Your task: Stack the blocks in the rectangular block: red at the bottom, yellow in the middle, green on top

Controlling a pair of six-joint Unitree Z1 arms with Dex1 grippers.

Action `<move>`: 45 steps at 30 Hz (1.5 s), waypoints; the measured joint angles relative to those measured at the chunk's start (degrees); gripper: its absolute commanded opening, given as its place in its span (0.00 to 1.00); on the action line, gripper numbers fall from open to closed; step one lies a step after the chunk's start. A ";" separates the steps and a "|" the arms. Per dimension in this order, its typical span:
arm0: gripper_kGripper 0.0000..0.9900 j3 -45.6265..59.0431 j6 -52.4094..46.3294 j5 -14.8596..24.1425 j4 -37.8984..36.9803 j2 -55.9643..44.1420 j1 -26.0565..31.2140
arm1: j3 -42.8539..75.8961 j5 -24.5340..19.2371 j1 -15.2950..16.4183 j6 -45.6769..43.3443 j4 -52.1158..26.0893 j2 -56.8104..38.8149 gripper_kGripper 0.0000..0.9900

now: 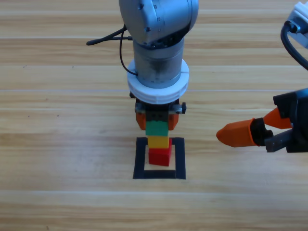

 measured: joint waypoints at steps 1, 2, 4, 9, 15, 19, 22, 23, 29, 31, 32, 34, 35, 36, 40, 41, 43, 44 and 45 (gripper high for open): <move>0.59 0.00 0.00 0.00 0.00 0.00 0.00 | 0.00 0.00 0.00 -0.02 -0.02 0.00 1.00; 0.76 0.00 0.00 0.00 0.00 0.00 0.00 | 0.00 0.00 0.00 -0.10 -0.02 0.00 1.00; 0.92 0.00 -0.11 0.00 0.00 0.00 -0.01 | 0.00 0.00 0.00 -0.45 -0.03 0.00 1.00; 1.00 0.00 -0.42 0.00 0.00 0.00 -0.12 | 0.50 0.00 0.00 -2.62 -1.11 0.00 1.00; 1.00 -0.04 -0.46 0.17 0.00 -0.03 -0.15 | 1.21 0.00 0.00 -3.30 -1.17 0.00 1.00; 1.00 -3.33 -0.46 2.92 0.24 -2.19 -0.35 | 1.24 -0.07 0.00 -4.20 -1.18 -0.01 1.00; 1.00 -2.10 -0.47 7.05 0.52 -9.45 -0.99 | 1.26 -0.13 0.00 -5.03 -1.18 -0.17 1.00; 1.00 -0.02 -0.60 8.47 0.51 -12.96 -1.33 | 1.35 -0.16 0.00 -5.13 -1.18 -0.49 1.00; 1.00 28.06 -2.71 15.74 -10.82 -37.28 -5.36 | 2.06 -0.20 0.00 -5.28 -1.18 -3.24 1.00; 1.00 39.68 -1.52 16.34 -18.20 -42.89 -6.60 | 2.07 -0.20 0.00 -5.38 -1.21 -3.54 1.00; 1.00 45.57 -0.60 16.49 -21.71 -45.72 -7.04 | 2.07 -0.20 0.00 -5.49 -1.22 -3.54 1.00; 1.00 54.24 2.19 16.62 -26.83 -50.55 -7.30 | 2.07 -0.19 0.00 -5.74 -1.22 -3.54 1.00; 1.00 56.50 3.13 16.72 -28.32 -52.23 -7.32 | 2.07 -0.19 0.00 -5.79 -1.22 -3.54 1.00; 1.00 58.78 3.92 16.93 -29.69 -54.39 -7.34 | 2.09 -0.16 0.00 -5.90 -1.22 -3.54 1.00; 1.00 62.83 6.68 17.29 -33.73 -59.22 -7.36 | 2.09 -0.04 0.00 -6.07 -1.22 -3.54 1.00; 1.00 63.56 6.97 17.30 -34.24 -59.56 -7.38 | 2.09 -0.04 0.00 -6.07 -1.22 -3.54 1.00; 1.00 64.77 7.29 17.30 -35.30 -59.79 -7.38 | 2.09 -0.04 0.00 -6.07 -1.22 -3.54 1.00; 1.00 65.36 7.55 17.30 -35.67 -59.81 -7.38 | 2.09 -0.04 0.00 -6.07 -1.22 -3.54 1.00; 1.00 65.98 7.79 17.30 -35.69 -59.88 -7.38 | 2.09 -0.04 0.00 -6.07 -1.22 -3.54 1.00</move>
